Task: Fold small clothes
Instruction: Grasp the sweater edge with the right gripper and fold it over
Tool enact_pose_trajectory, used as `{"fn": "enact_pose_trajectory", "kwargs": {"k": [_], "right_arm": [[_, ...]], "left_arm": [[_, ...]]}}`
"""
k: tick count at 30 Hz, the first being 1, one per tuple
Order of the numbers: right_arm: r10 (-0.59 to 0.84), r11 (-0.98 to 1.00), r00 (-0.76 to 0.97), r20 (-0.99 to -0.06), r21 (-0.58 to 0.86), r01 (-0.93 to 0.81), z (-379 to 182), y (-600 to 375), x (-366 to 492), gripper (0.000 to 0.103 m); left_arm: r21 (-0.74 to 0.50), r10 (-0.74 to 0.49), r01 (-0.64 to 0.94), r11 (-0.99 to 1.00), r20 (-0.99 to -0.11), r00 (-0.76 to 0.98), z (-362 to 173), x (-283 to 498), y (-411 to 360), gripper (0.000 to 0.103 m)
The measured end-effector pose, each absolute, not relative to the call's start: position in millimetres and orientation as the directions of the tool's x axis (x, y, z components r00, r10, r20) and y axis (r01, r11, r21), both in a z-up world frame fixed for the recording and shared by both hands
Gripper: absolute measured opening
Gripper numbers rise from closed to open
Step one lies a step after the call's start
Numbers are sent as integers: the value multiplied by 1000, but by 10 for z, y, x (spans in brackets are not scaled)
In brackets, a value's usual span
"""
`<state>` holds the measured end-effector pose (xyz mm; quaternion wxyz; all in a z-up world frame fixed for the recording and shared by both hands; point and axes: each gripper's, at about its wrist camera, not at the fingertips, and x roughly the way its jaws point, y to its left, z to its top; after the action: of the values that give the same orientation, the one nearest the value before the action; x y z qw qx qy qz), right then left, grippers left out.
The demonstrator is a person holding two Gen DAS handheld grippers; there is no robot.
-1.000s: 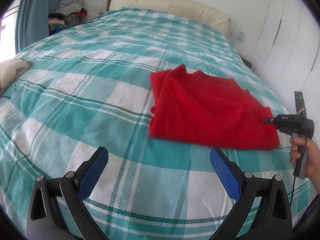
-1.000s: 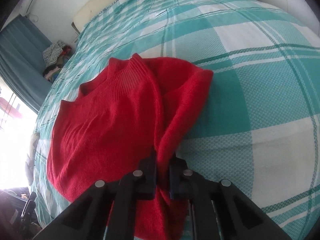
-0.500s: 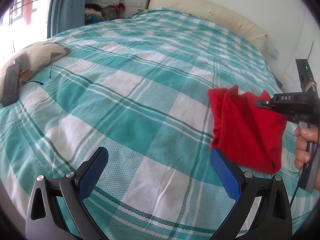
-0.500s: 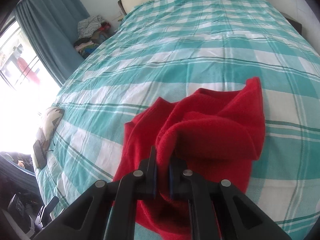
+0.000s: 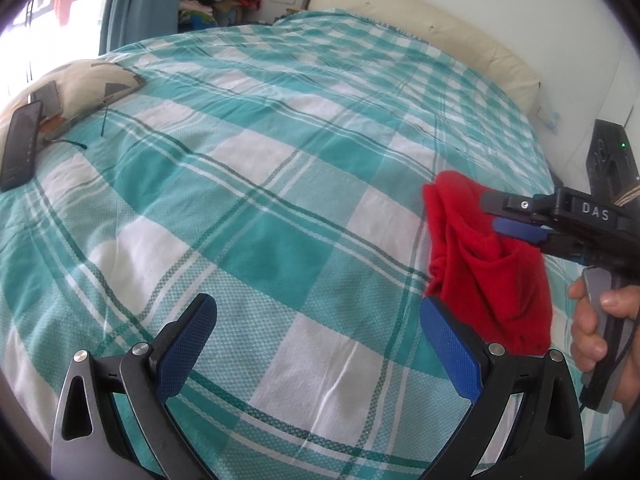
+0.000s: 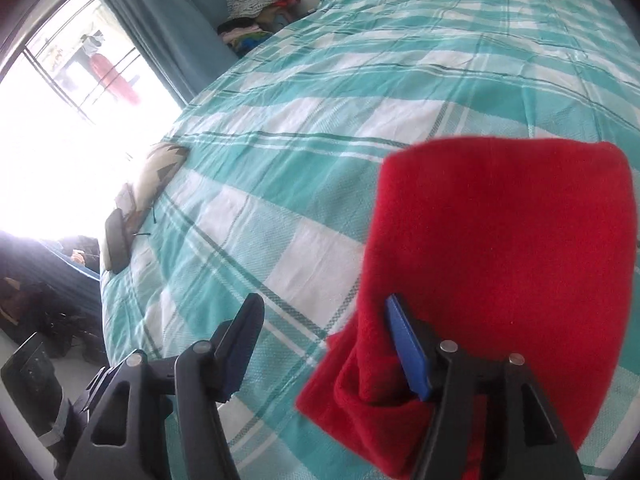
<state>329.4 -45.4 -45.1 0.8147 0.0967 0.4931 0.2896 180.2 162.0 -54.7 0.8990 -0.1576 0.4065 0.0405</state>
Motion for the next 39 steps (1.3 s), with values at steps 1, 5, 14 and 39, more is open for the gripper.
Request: {"fn": "enact_pose_trajectory", "kwargs": {"k": [1,5,14,39], "right_arm": [[580,807,361,-730,452,-381,-362,-521,3274,63],[495,865,485,-721,358,-351,-133,-812,3201,63],[362,868,431,-826,130,-479,-902,-318,2917,22],[354,909,381,-854,217,-356,-955,-1440,2221,18]], "left_arm": [[-257,-58,-203,945,-742,668,-542,1800,1630,102],[-260,-57,-205,944,-739,672,-534,1796,1635,102],[-232,-48,-185,955,-736,675,-526,1796,1562,102],[-207,-54,-159,965,-754,654,-601,1817,1466,102]]}}
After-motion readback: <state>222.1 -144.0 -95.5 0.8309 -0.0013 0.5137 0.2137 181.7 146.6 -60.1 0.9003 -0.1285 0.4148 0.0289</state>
